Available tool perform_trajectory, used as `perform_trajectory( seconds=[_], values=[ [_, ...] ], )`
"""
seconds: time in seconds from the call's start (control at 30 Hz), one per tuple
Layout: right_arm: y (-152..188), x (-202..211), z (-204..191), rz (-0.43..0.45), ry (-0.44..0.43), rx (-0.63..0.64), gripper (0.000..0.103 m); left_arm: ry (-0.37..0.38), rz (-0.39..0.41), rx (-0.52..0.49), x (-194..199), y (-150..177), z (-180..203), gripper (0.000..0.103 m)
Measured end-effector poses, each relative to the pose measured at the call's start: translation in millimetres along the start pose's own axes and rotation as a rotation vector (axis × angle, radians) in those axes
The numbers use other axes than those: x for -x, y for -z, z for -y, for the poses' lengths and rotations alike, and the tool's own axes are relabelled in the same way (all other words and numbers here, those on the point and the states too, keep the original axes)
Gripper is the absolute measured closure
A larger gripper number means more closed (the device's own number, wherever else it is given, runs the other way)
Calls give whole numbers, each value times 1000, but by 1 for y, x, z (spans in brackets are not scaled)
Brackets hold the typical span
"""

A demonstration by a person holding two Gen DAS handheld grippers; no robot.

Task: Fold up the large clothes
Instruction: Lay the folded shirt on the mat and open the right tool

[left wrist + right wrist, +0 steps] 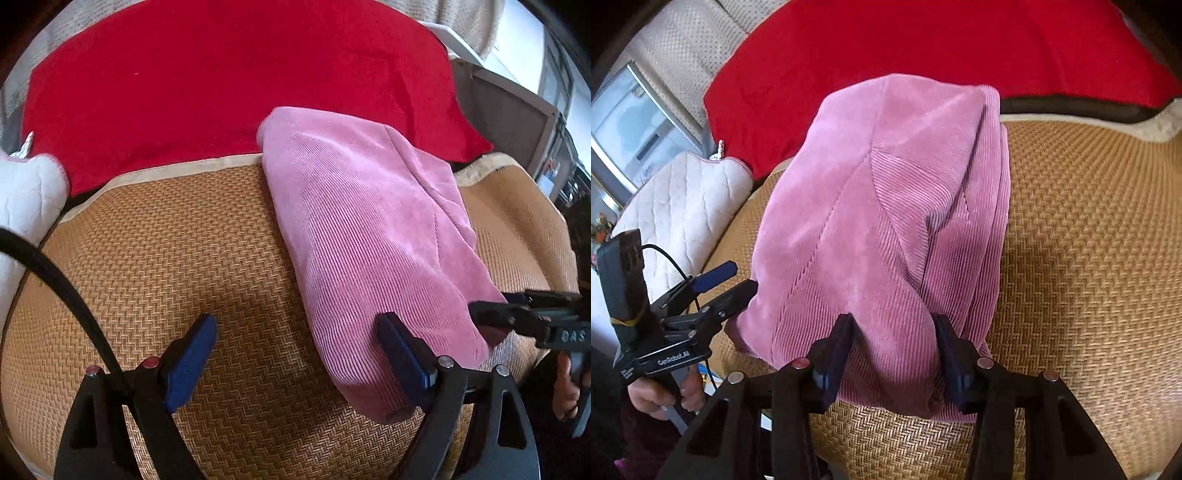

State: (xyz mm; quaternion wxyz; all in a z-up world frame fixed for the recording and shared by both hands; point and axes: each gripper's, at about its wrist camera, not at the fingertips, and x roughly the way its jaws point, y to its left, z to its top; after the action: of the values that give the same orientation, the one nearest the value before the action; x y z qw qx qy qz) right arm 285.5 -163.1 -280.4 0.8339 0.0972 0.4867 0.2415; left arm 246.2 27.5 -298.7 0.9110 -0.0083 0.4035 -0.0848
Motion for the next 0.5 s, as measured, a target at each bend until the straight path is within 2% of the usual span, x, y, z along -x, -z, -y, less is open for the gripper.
perform_trajectory(
  seconds=[0.07, 0.13, 0.23, 0.5],
  values=[
    [2, 7, -5, 9, 2, -9, 53, -30, 10, 7, 6, -1, 3, 12],
    [7, 18, -4, 14, 8, -23, 48, -87, 33, -15, 14, -3, 11, 12],
    [12, 40, -13, 43, 42, 10, 45, -152, 76, -50, 29, -2, 25, 12],
    [1, 97, -38, 141, 127, 77, 44, -174, 187, -68, 85, 1, 51, 12]
  ],
)
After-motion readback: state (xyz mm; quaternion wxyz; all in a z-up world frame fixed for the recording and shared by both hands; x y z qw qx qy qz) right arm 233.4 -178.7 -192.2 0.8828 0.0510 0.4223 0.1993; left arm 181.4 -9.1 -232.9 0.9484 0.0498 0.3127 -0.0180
